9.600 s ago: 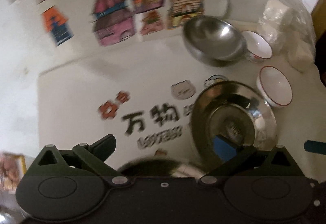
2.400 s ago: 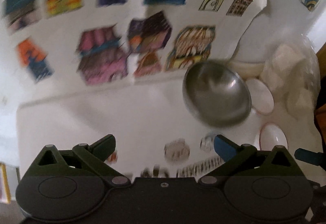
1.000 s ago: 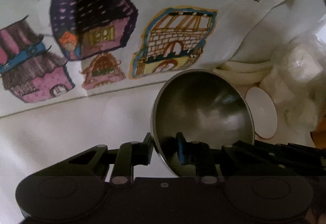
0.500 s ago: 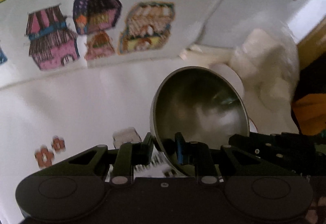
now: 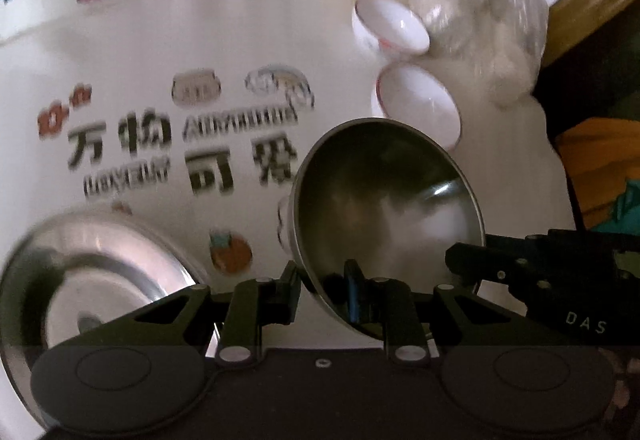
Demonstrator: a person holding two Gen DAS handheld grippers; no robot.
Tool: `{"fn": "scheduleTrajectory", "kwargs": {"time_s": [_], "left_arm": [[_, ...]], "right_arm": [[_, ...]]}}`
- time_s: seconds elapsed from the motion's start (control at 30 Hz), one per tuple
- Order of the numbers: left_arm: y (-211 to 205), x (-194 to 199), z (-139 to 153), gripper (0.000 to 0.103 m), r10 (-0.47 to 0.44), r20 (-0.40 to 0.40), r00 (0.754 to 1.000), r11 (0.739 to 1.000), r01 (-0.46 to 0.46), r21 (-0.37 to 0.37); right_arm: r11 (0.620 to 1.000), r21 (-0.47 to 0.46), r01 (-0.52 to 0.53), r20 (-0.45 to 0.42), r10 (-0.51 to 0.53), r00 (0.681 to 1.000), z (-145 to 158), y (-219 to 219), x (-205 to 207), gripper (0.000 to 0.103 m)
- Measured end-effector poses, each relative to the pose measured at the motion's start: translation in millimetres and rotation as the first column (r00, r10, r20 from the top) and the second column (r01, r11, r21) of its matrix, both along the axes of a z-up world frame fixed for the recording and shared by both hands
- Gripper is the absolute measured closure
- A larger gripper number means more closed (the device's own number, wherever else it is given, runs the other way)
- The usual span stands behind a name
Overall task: Organize plates and bowls
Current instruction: 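Carry the steel bowl beside the plate stack and open the left gripper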
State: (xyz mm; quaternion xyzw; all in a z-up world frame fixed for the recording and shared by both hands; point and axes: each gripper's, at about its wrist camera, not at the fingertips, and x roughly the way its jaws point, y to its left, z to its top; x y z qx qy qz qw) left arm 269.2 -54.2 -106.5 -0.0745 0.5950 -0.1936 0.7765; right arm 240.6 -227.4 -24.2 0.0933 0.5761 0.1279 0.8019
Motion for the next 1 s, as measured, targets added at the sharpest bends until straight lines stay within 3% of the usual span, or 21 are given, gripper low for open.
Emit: {"fn": "scheduleTrajectory", "kwargs": {"time_s": [0.23,0.7,0.87,1.0], "left_arm": [[1.4,-20.5,-5.7,0.078,0.005,-0.033,0.999,1.0,-0.005,0.026],[1.6,-22.4,-7.9,0.078,-0.006,-0.023,1.0,0.998,0.007,0.063],[1.5,-21.0,-3.6,0.072,-0.02,-0.013,1.0,0.997,0.021,0.076],[5.1,-20.4,6.5,0.059,-0.036,0.013,0.999,0.997,0.035,0.074]], "right_arm": [[0.999,-0.006,-0.04,-0.038,0.039,0.998,-7.6,2.0,-18.1,0.08],[0.998,-0.018,-0.06,-0.045,0.059,0.997,-13.3,9.1,-20.4,0.078],[0.999,-0.016,-0.036,-0.046,0.036,0.998,-13.3,7.4,-20.2,0.072],[1.0,-0.024,-0.013,-0.036,0.012,0.999,-10.6,8.3,-21.8,0.07]]}}
